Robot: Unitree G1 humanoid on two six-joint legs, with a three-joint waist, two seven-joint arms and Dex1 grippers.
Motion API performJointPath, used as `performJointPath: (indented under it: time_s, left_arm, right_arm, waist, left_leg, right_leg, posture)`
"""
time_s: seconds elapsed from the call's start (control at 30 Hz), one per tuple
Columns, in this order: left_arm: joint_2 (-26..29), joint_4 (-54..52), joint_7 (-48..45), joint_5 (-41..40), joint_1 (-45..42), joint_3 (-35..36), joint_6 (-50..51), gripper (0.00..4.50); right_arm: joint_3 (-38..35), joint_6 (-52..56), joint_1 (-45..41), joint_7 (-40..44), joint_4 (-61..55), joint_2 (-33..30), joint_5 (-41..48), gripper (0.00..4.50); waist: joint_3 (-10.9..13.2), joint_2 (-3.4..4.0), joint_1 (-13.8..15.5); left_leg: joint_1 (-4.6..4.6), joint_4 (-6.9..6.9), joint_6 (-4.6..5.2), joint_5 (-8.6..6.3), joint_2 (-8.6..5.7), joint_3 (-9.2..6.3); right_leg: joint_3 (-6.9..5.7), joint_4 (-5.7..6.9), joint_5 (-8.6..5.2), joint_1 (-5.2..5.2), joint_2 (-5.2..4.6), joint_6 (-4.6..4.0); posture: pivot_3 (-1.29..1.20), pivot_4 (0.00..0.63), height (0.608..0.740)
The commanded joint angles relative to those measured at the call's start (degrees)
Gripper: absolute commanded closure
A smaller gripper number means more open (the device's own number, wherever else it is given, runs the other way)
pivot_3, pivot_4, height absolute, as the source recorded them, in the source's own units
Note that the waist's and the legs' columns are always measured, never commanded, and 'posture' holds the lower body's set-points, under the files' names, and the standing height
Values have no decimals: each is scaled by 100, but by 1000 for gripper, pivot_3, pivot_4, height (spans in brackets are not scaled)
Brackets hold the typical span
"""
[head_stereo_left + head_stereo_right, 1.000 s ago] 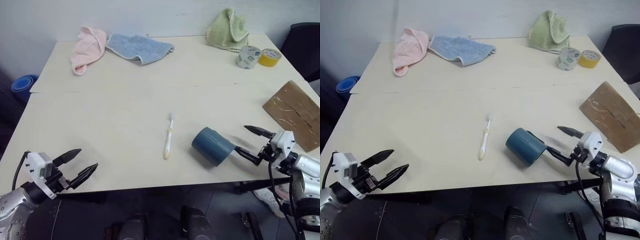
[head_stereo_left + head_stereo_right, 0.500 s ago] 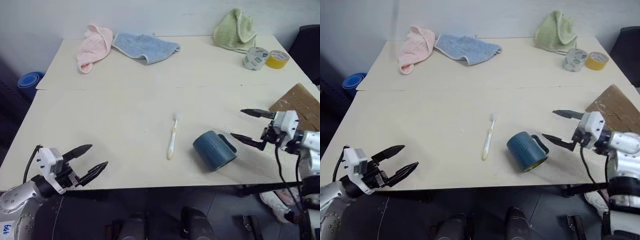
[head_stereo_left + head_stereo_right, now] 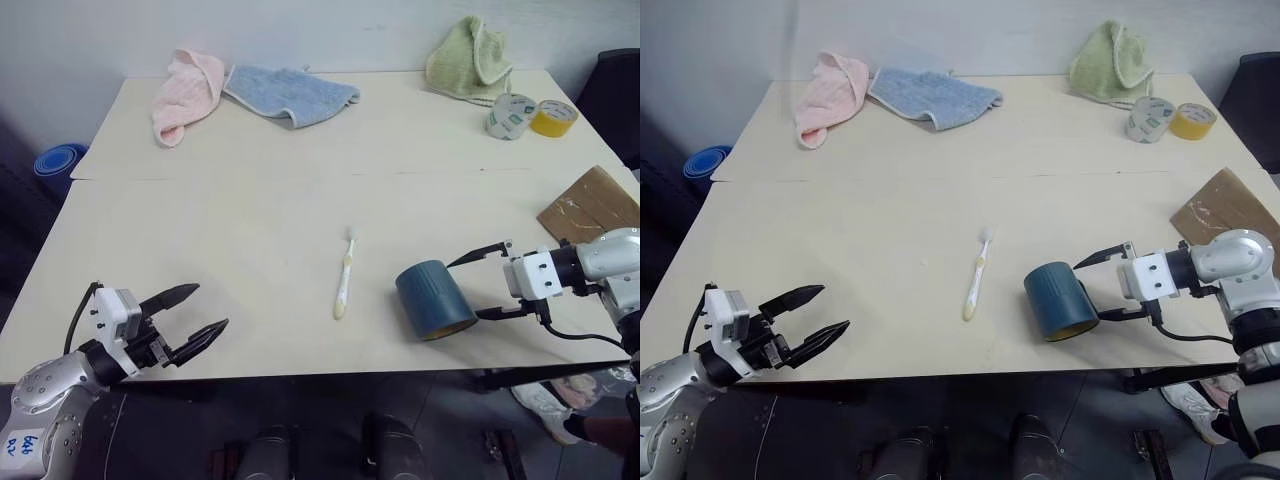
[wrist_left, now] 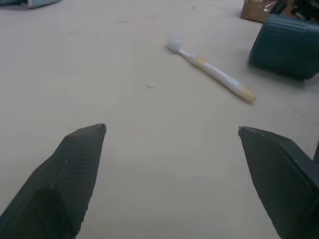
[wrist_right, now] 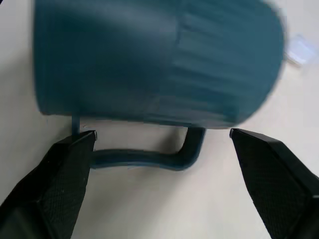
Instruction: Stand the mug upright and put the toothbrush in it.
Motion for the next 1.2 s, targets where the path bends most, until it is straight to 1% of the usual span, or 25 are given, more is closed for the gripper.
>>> performJointPath:
  time_s: [0.03,0.2,0.27,0.4,0.47,0.5,0.57,0.67,0.77,0.87,0.93,0.97,1.0,1.07,1.13,1.2]
  left_arm:
    - [-24,-8,-23,11,10,38,-108,0]
    - [-82,-18,-1,41,3,-20,-136,0]
    - [-123,-11,23,33,-6,-13,-155,0]
    - [-189,-35,68,60,15,-38,-170,0]
    - [-241,-62,98,56,17,-67,-167,0]
    - [-264,-68,105,56,15,-81,-168,0]
    - [-300,-65,109,72,8,-113,-172,0]
    - [-334,-69,129,99,-11,-178,-177,0]
    - [-355,-61,142,125,-38,-230,-194,0]
    - [-364,-33,149,142,-62,-253,-222,0]
    - [-371,-2,147,157,-79,-267,-248,0]
    - [-375,19,142,163,-87,-273,-261,0]
    - [-382,46,134,170,-94,-279,-279,0]
    - [-398,95,118,180,-110,-296,-310,0]
    - [-422,155,76,203,-123,-346,-363,0]
    - [-419,235,-24,270,-136,-440,-465,0]
  right_arm:
    - [701,-344,-268,336,29,-351,191,36]
    - [1553,-230,-487,336,-352,-538,697,36]
    - [1607,15,-619,336,-361,-528,846,36]
    - [782,1362,-651,336,-358,-13,1446,36]
    - [305,2699,-653,144,-380,216,1557,36]
    - [104,3167,-655,71,-399,317,1561,36]
    - [-191,3659,-686,-214,-351,488,1306,36]
    - [-473,4011,-753,-608,-196,648,735,36]
    - [-852,3887,-826,-567,-115,744,485,36]
    - [-1297,3446,-978,-97,1,724,401,36]
    - [-1424,3107,-1087,241,58,533,421,36]
    - [-1309,2834,-1083,314,-6,354,489,36]
    - [-1005,2428,-1038,336,-82,97,423,36]
    - [-171,1339,-867,336,-247,-476,284,36]
    - [549,563,-664,336,-351,-942,298,36]
    - [1140,-121,-565,336,-285,-1207,326,36]
  waist:
    - [0,0,2]
    - [0,-1,0]
    - [0,-1,3]
    - [0,-1,7]
    - [0,-1,7]
    - [0,-1,11]
    - [0,0,16]
    - [0,0,39]
    - [0,0,31]
    - [1,0,13]
    - [1,0,6]
    - [1,0,9]
    - [1,0,25]
    - [1,0,48]
    - [1,0,34]
    - [2,-2,2]
  left_leg:
    - [0,0,0,0,0,-1]
    - [0,2,-1,-1,3,-3]
    - [-1,2,-2,-1,3,-3]
    - [-5,5,-2,-1,6,-3]
    - [-5,5,-2,-1,10,-2]
    - [-6,5,-3,-2,14,-2]
    - [-8,5,-4,-2,17,-1]
    - [-13,5,-4,-2,16,-2]
    - [-15,5,-4,-2,13,-1]
    - [-15,4,-4,-2,14,3]
    - [-14,3,-3,-2,14,7]
    - [-14,3,-3,-2,14,8]
    - [-14,3,-4,-2,15,8]
    - [-14,2,-3,-2,14,3]
    - [-14,1,-3,-3,13,1]
    - [-13,-1,-3,-3,14,8]
  right_leg:
    - [-1,0,0,0,0,0]
    - [-5,-1,1,1,1,-1]
    - [-5,-1,1,0,0,-1]
    - [-8,-4,3,-2,1,-5]
    - [-10,-3,5,-2,4,-9]
    - [-14,-2,7,-3,4,-12]
    - [-24,-1,9,-5,4,-16]
    - [-33,0,10,-9,2,-17]
    - [-36,-2,10,-10,1,-17]
    - [-37,-2,10,-13,2,-17]
    - [-38,-2,10,-13,2,-16]
    - [-38,-2,10,-14,2,-17]
    - [-38,-1,10,-13,2,-17]
    - [-40,-1,11,-12,1,-15]
    - [-41,-2,12,-12,0,-13]
    - [-47,-8,12,-12,0,-13]
  posture:
    - [0,150,740]
    - [0,150,740]
    - [0,150,740]
    - [0,150,740]
    - [0,150,740]
    - [0,150,740]
    - [0,150,740]
    - [0,150,740]
    - [0,150,740]
    - [0,150,740]
    - [0,150,740]
    - [0,150,740]
    - [0,150,740]
    - [0,150,740]
    - [0,150,740]
    - [0,150,740]
